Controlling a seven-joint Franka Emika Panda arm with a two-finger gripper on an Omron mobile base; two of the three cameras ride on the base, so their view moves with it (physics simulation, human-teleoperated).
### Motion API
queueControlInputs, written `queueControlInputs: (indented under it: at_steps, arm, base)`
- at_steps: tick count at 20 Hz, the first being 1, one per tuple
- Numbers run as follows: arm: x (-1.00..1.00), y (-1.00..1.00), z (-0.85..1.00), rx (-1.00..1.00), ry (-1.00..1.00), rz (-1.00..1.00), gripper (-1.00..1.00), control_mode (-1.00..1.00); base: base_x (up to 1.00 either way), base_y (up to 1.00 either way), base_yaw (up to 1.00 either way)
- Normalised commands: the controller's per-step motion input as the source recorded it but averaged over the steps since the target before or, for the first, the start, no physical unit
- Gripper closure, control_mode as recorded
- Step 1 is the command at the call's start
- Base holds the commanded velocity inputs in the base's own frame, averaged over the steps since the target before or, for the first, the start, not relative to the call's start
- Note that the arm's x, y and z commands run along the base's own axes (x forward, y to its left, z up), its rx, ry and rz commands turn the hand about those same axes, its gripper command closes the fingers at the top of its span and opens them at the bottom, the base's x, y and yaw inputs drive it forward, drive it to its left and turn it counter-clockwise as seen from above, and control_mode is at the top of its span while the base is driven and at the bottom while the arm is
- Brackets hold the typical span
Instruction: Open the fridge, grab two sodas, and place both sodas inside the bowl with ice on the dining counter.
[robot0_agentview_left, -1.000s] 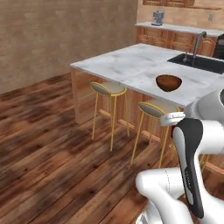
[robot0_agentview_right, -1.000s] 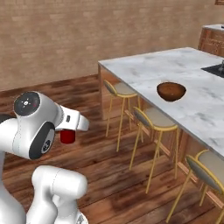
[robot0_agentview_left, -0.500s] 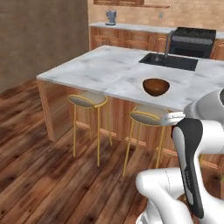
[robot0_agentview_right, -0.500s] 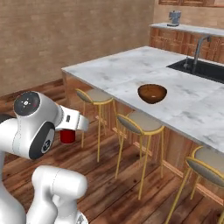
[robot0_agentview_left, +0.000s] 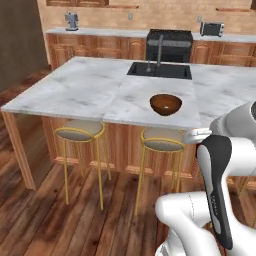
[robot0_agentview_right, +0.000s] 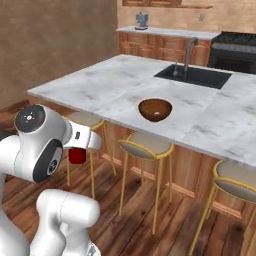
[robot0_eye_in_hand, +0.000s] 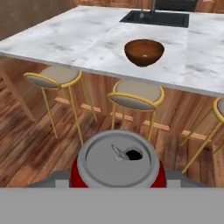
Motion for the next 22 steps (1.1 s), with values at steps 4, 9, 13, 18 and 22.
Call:
queueControlInputs:
  at_steps: [4,9,13,18,22]
  arm:
    - [0.0,0.0,0.0,0.0,0.0,0.0,1.0,1.0]
    - [0.0,0.0,0.0,0.0,0.0,0.0,1.0,1.0]
    - [0.0,0.0,0.0,0.0,0.0,0.0,1.0,1.0]
    - [0.0,0.0,0.0,0.0,0.0,0.0,1.0,1.0]
    - [0.0,0.0,0.0,0.0,0.0,0.0,1.0,1.0]
  base:
    - [0.71,0.44,-0.47]
    - [0.75,0.42,-0.45]
    - [0.79,0.52,-0.4]
    - [0.75,0.6,-0.34]
    - [0.77,0.48,-0.26]
